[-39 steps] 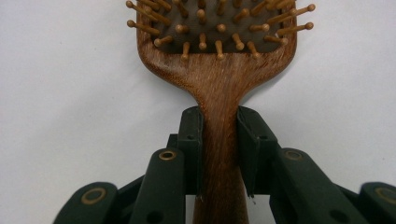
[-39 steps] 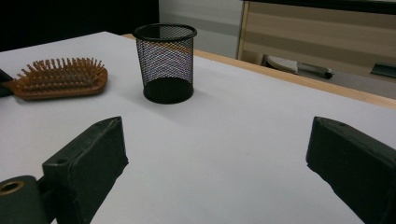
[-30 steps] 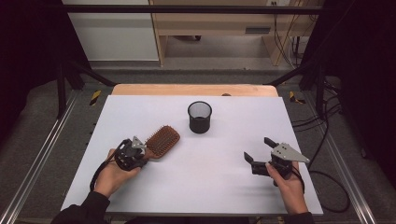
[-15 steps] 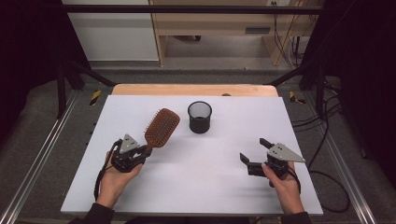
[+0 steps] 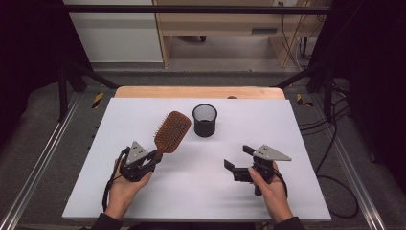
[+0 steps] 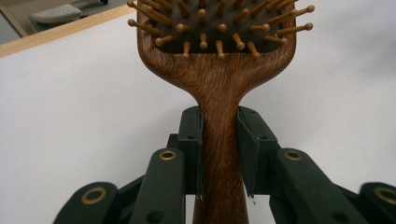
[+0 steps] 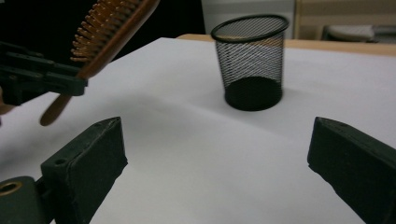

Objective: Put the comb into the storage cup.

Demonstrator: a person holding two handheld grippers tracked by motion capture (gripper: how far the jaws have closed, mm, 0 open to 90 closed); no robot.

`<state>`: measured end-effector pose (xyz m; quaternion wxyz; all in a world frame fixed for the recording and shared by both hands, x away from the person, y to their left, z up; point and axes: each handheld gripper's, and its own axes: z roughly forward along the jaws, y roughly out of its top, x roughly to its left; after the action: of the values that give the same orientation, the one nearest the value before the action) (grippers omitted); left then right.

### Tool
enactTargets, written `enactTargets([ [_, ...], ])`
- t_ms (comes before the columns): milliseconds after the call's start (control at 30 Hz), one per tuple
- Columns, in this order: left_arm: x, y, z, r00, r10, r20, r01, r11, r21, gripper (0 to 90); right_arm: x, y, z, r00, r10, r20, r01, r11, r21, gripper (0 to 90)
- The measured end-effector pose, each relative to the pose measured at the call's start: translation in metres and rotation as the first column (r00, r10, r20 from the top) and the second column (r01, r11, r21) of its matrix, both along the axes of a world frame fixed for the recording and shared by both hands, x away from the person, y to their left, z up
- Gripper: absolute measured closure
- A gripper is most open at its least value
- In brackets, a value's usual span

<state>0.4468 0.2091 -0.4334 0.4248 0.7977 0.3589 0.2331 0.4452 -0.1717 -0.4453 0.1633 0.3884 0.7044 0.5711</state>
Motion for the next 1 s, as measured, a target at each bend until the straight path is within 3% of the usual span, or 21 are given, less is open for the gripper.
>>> enactTargets([
  [100, -0.001, -0.006, -0.003, 0.9995, -0.032, -0.002, 0.032, 0.9994, 0.015, 72.8, 0.006, 0.016, 0.0, 0.999, 0.03, -0.034, -0.029, 0.999, 0.036, 4.4],
  [200, -0.002, -0.011, -0.004, 0.9988, -0.048, -0.007, 0.048, 0.9985, 0.025, 72.8, 0.011, 0.031, 0.001, 0.9968, 0.057, -0.056, -0.055, 0.998, 0.037, 4.4],
  [500, -0.006, -0.02, -0.006, 0.9985, -0.054, 0.005, 0.054, 0.9983, 0.021, 72.8, 0.027, 0.072, 0.001, 0.9837, 0.138, -0.116, -0.127, 0.988, 0.092, 4.6],
  [700, -0.01, -0.027, -0.006, 0.9974, -0.072, 0.005, 0.072, 0.9972, 0.017, 72.8, 0.034, 0.084, 0.005, 0.9739, 0.166, -0.155, -0.142, 0.978, 0.15, 5.3],
  [833, -0.011, -0.031, -0.007, 0.9963, -0.086, 0.005, 0.086, 0.9963, 0.012, 72.8, 0.036, 0.091, 0.01, 0.9694, 0.19, -0.155, -0.165, 0.973, 0.163, 5.6],
  [1000, -0.017, -0.034, -0.003, 0.9919, -0.117, 0.05, 0.116, 0.9931, 0.015, 72.8, 0.039, 0.096, 0.017, 0.9688, 0.201, -0.145, -0.172, 0.967, 0.19, 6.0],
])
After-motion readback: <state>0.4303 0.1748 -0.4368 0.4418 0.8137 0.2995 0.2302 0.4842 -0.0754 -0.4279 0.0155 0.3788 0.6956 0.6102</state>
